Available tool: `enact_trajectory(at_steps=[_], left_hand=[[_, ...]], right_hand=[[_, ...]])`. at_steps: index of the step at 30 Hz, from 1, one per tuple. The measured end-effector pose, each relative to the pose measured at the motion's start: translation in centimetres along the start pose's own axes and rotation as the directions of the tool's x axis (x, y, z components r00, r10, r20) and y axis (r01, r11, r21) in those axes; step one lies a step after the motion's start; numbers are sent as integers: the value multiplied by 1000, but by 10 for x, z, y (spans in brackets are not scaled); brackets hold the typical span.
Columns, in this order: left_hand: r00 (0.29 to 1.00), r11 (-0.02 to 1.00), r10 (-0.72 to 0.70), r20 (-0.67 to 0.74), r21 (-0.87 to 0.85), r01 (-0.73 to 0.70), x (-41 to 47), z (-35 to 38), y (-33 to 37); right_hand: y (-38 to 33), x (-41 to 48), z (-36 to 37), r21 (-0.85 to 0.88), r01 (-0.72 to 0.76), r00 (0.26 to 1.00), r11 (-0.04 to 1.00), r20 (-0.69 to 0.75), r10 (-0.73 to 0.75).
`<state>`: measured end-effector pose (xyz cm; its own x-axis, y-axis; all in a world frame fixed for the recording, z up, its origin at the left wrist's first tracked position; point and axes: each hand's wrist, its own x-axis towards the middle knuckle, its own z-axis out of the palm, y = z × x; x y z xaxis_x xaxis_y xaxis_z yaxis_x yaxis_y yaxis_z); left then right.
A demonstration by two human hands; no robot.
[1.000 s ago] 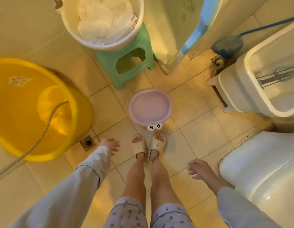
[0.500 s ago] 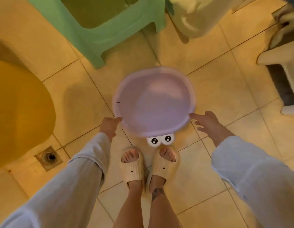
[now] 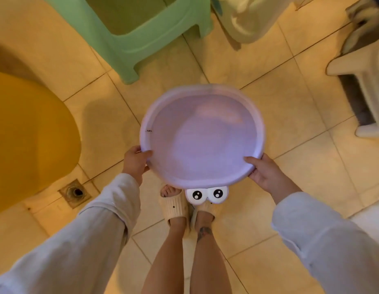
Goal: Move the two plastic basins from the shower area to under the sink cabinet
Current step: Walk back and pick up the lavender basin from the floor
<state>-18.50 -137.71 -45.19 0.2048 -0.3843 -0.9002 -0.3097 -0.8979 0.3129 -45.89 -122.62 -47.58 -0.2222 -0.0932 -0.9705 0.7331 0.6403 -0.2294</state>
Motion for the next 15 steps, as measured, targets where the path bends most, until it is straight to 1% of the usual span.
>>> enact_trajectory(at_steps=[3,7,10,13,15], left_hand=[[1000,999,10,14,39,-11,-72,-31,16],[998,998,32,-62,48,-29,-168,-72,39],[994,998,32,-103,58,-26,-235,-93,55],[995,995,48,-83,90,-40,-301,-108,64],[995,990,71,-64,130,-62,-342,-115,67]], right_hand=[[4,-86,-11,32,-17,1000,999,-14,18],[1,-213,-25,-23,-8,1000,1000,-14,8],[-3,-296,-35,-24,52,997,998,-57,-53],[-5,-369,-48,13,129,984,992,-130,-126],[-3,-410,-60,57,165,978,985,-141,-155]])
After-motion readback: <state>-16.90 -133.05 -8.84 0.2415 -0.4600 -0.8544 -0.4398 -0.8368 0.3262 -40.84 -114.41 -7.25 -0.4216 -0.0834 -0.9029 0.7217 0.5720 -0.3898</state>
